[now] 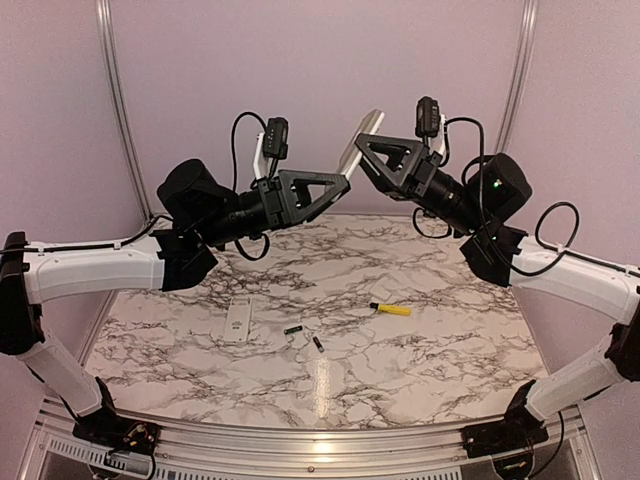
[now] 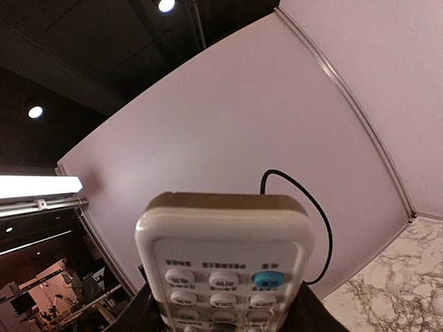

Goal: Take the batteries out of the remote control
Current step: Pass from the right arm to the left

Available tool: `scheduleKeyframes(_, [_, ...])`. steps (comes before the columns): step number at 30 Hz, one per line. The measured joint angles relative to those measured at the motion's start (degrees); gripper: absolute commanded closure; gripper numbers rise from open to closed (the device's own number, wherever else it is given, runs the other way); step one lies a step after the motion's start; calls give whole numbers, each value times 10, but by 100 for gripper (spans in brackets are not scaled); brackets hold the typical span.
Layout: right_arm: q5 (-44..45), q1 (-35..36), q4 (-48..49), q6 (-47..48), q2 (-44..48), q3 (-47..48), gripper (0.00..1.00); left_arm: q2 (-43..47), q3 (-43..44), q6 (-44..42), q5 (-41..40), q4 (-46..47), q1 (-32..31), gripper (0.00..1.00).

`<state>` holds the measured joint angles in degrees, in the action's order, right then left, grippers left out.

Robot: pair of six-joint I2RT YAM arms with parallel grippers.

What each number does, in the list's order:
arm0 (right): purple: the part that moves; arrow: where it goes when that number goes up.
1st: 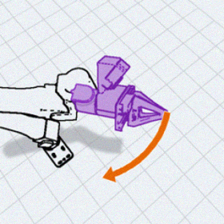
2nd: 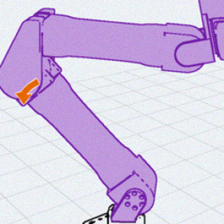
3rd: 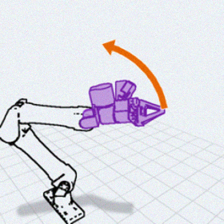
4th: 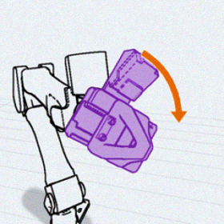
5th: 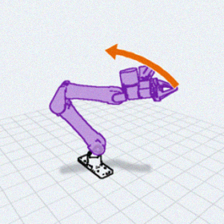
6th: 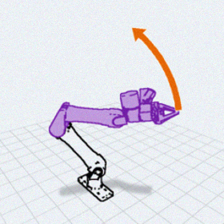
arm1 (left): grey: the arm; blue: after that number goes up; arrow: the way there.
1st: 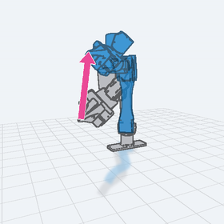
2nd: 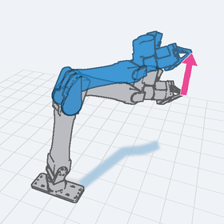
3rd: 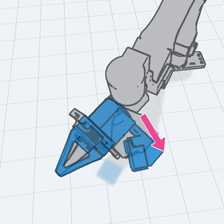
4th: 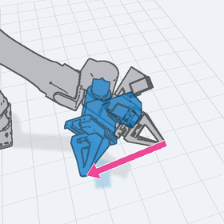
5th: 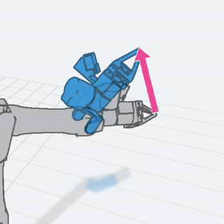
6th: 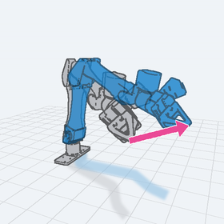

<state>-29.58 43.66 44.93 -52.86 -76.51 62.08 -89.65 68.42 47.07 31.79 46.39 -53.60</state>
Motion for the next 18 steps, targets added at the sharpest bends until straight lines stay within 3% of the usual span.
scheduleKeyframes(6, [1,6,-2,19,0,4,100,0,0,0,-15,-2,-4,76])
scheduleKeyframes(10, [5,11,-7,23,0,8,99,1,0,-1,-18,0,-5,91])
scheduleKeyframes(11, [6,12,-9,24,1,8,90,2,-1,-1,-18,0,-5,94])
scheduleKeyframes(13, [10,15,-20,28,4,9,64,5,-5,-1,-18,0,-5,100])
scheduleKeyframes(15, [14,18,-45,34,8,14,41,10,-12,-2,-19,-1,-6,100])
scheduleKeyframes(17, [19,23,-95,45,16,26,10,18,-20,-5,-19,-9,-7,100])
scheduleKeyframes(18, [28,25,-125,47,21,33,3,24,-26,-16,-22,-17,-8,100])
